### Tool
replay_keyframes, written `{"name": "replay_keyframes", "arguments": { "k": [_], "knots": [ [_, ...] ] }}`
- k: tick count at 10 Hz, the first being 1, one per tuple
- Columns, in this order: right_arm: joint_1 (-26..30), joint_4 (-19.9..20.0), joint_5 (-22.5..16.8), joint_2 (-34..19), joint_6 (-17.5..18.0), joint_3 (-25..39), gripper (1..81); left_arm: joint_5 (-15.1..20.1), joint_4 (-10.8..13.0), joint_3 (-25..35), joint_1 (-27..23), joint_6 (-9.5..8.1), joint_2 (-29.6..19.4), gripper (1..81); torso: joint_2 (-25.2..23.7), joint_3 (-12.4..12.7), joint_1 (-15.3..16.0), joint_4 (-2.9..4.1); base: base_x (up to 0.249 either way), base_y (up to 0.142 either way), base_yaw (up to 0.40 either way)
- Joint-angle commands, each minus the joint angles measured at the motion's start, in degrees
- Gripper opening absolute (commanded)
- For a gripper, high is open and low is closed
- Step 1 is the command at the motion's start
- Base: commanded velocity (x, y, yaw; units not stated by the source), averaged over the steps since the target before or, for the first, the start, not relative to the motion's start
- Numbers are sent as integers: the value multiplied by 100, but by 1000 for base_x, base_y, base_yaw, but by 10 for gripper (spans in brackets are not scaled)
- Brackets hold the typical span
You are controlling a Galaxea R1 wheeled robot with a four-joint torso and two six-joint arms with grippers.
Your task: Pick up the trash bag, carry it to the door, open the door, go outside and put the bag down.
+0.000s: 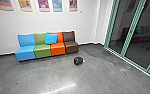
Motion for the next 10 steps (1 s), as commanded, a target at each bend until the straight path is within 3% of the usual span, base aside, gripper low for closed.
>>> {"name": "replay_keyframes", "arguments": {
  "k": [1,10],
  "knots": [
    [190,-12,-292,-12,33,13,811,314,58,-28,-221,3,9,811,0,0,0,0,174,0,0],
    [190,5,-283,-12,33,-22,811,314,58,-28,-230,3,36,811,0,0,0,0,172,0,0]
  ]
}}
